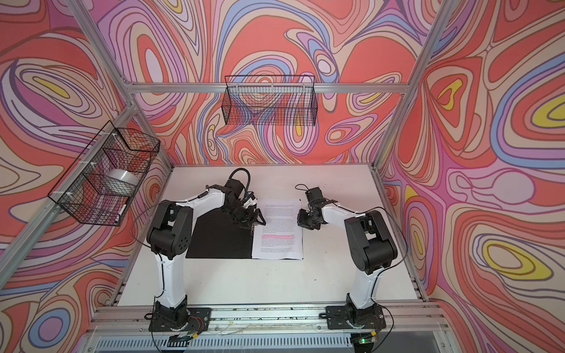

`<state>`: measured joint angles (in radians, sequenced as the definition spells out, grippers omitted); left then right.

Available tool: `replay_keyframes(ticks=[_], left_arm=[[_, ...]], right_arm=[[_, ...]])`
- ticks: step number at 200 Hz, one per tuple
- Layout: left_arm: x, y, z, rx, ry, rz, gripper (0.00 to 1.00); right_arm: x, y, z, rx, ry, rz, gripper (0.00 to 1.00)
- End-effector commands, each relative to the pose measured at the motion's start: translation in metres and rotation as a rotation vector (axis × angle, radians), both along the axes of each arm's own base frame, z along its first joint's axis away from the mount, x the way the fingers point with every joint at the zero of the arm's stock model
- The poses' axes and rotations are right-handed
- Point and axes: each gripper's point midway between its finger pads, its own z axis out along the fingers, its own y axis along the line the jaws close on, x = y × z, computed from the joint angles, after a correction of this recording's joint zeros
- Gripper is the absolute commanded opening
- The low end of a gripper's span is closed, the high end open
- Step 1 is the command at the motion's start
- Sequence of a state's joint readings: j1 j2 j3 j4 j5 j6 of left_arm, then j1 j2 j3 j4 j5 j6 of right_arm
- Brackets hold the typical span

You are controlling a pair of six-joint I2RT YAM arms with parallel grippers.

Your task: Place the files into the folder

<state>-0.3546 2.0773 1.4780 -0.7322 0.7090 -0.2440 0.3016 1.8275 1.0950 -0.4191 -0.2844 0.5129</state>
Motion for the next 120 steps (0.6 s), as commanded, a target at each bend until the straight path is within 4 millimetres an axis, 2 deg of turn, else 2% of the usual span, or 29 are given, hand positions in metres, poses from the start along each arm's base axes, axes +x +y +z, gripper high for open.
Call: replay_keyframes(ticks=[1,120], left_arm=[[-0.008,-0.004,0.006,-0.012,0.023,-0.010,0.89],[-0.008,-0.005,0.007,-0.014,0.024,-0.011,0.89]], right_arm=[[0.010,0.000,0.007,-0.004,-0.033,0.006,0.19],[0.002,-0.005,-0.004,-0.029,0.009,-0.007,0.25]])
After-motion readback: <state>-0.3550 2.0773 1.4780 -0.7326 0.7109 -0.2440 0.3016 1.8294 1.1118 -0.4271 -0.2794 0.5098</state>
